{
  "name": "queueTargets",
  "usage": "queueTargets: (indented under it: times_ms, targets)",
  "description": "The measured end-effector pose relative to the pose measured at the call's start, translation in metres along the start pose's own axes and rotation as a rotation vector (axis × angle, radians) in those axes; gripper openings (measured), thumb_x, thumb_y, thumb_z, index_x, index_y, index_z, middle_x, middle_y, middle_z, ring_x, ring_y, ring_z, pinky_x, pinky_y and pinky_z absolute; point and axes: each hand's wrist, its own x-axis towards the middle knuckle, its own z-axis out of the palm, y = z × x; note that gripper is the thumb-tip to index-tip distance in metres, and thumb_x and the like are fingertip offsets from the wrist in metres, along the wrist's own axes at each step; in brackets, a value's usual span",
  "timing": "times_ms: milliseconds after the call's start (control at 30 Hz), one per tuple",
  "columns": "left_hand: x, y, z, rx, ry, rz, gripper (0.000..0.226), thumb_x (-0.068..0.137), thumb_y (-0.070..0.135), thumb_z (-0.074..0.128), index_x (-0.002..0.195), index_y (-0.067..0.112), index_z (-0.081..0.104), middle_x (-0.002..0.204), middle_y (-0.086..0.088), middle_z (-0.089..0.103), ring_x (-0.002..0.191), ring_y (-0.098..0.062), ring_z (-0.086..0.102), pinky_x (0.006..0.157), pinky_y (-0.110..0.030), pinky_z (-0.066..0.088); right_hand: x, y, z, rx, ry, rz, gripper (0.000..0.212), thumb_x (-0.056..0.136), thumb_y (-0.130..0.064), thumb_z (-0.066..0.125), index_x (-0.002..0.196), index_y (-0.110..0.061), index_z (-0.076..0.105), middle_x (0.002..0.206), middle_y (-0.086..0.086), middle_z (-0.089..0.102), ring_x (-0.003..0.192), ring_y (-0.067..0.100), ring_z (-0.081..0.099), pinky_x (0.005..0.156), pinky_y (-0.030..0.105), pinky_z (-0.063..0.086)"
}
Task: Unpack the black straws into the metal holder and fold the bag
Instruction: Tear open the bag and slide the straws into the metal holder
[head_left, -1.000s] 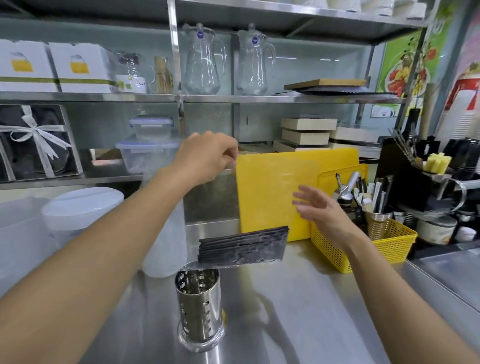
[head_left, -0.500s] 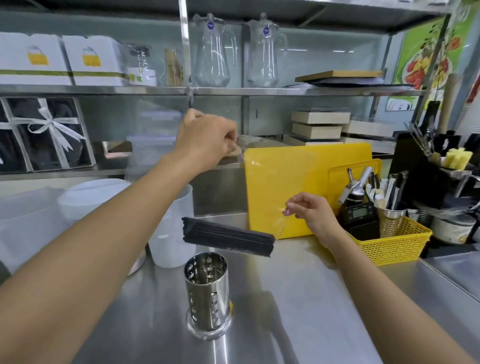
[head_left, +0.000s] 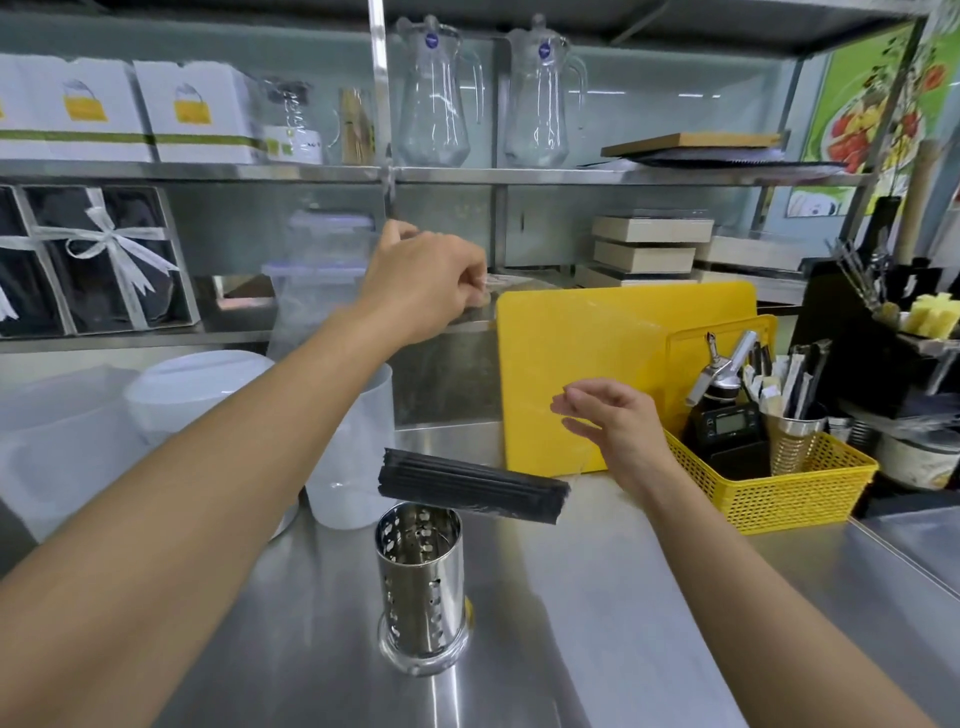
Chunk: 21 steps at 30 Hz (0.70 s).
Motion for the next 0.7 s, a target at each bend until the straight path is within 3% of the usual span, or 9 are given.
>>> queueTargets:
  times_ms: [133, 233, 333, 400, 467, 533, 600, 633, 700]
  targets:
    - [-0.002, -0.005, -0.007, -0.009, 0.011, 0.037, 0.013, 0.081, 0.038, 0.062, 0.081, 0.026, 0.060, 0.074, 0.014, 0.058, 0.087, -0.012, 0.048, 0.108, -0.043, 0.009, 0.002, 0.003, 0.006, 0.282, 0.084, 0.034, 0.004, 0.084, -0.008, 0.061, 0.083, -0.010, 0.064, 0.069, 0.000, 0.073, 0.076, 0.017, 0.071, 0.073, 0.031, 0.053]
    - [-0.008, -0.023, -0.011, 0.065, 0.082, 0.017, 0.038, 0.076, 0.049, 0.064, 0.105, 0.027, 0.056, 0.108, 0.005, 0.063, 0.112, -0.018, 0.048, 0.107, -0.043, 0.009, 0.003, 0.001, 0.005, 0.419, 0.096, 0.052, 0.003, 0.083, -0.009, 0.062, 0.082, -0.010, 0.064, 0.069, 0.002, 0.071, 0.074, 0.016, 0.070, 0.077, 0.033, 0.053]
    - [-0.019, -0.045, -0.013, 0.038, 0.114, -0.135, 0.080, 0.065, 0.058, 0.069, 0.132, 0.030, 0.035, 0.136, -0.002, 0.042, 0.128, -0.023, 0.034, 0.105, -0.041, 0.014, 0.003, -0.001, 0.001, 0.456, 0.073, 0.035, 0.006, 0.084, -0.009, 0.060, 0.080, -0.010, 0.064, 0.069, 0.002, 0.069, 0.073, 0.016, 0.069, 0.078, 0.034, 0.053]
    - [-0.029, -0.059, -0.013, -0.091, 0.081, -0.255, 0.099, 0.058, 0.057, 0.075, 0.137, 0.033, 0.020, 0.142, -0.004, 0.036, 0.130, -0.027, 0.031, 0.105, -0.041, 0.015, 0.003, -0.001, -0.002, 0.477, 0.071, 0.036, 0.009, 0.085, -0.008, 0.059, 0.078, -0.010, 0.064, 0.068, 0.002, 0.069, 0.074, 0.016, 0.068, 0.078, 0.034, 0.053]
    - [-0.040, -0.068, -0.014, -0.302, 0.011, -0.375, 0.104, 0.056, 0.052, 0.080, 0.134, 0.042, 0.013, 0.137, -0.004, 0.041, 0.127, -0.028, 0.035, 0.105, -0.041, 0.017, 0.004, 0.000, -0.005, 0.489, 0.075, 0.037, 0.011, 0.085, -0.007, 0.058, 0.077, -0.010, 0.065, 0.068, 0.002, 0.068, 0.074, 0.016, 0.067, 0.076, 0.033, 0.054]
    - [-0.050, -0.073, -0.014, -0.296, -0.053, -0.409, 0.089, 0.060, 0.045, 0.080, 0.130, 0.039, 0.026, 0.115, 0.000, 0.055, 0.115, -0.024, 0.043, 0.098, -0.036, 0.020, 0.005, 0.001, -0.006, 0.474, 0.076, 0.035, 0.009, 0.085, -0.007, 0.058, 0.080, -0.009, 0.064, 0.069, 0.001, 0.069, 0.073, 0.015, 0.067, 0.076, 0.032, 0.054]
    - [-0.055, -0.077, -0.013, -0.167, -0.056, -0.346, 0.042, 0.070, 0.039, 0.075, 0.106, 0.032, 0.055, 0.091, 0.006, 0.063, 0.105, -0.020, 0.052, 0.089, -0.033, 0.019, 0.006, 0.002, -0.007, 0.440, 0.076, 0.034, 0.008, 0.086, -0.008, 0.058, 0.080, -0.009, 0.064, 0.069, 0.001, 0.069, 0.073, 0.014, 0.068, 0.077, 0.033, 0.053]
    - [-0.056, -0.077, -0.014, -0.168, -0.049, -0.328, 0.022, 0.073, 0.036, 0.073, 0.091, 0.029, 0.062, 0.085, 0.007, 0.065, 0.101, -0.018, 0.055, 0.089, -0.032, 0.019, 0.007, 0.002, -0.008, 0.418, 0.073, 0.031, 0.008, 0.086, -0.009, 0.059, 0.080, -0.009, 0.064, 0.069, 0.001, 0.069, 0.074, 0.014, 0.068, 0.077, 0.033, 0.052]
    - [-0.058, -0.077, -0.016, -0.256, -0.038, -0.317, 0.009, 0.075, 0.031, 0.072, 0.075, 0.027, 0.063, 0.082, 0.005, 0.068, 0.094, -0.017, 0.058, 0.100, -0.035, 0.025, 0.009, 0.001, -0.013, 0.381, 0.070, 0.024, 0.009, 0.085, -0.010, 0.059, 0.078, -0.011, 0.065, 0.069, 0.000, 0.069, 0.074, 0.013, 0.069, 0.078, 0.033, 0.050]
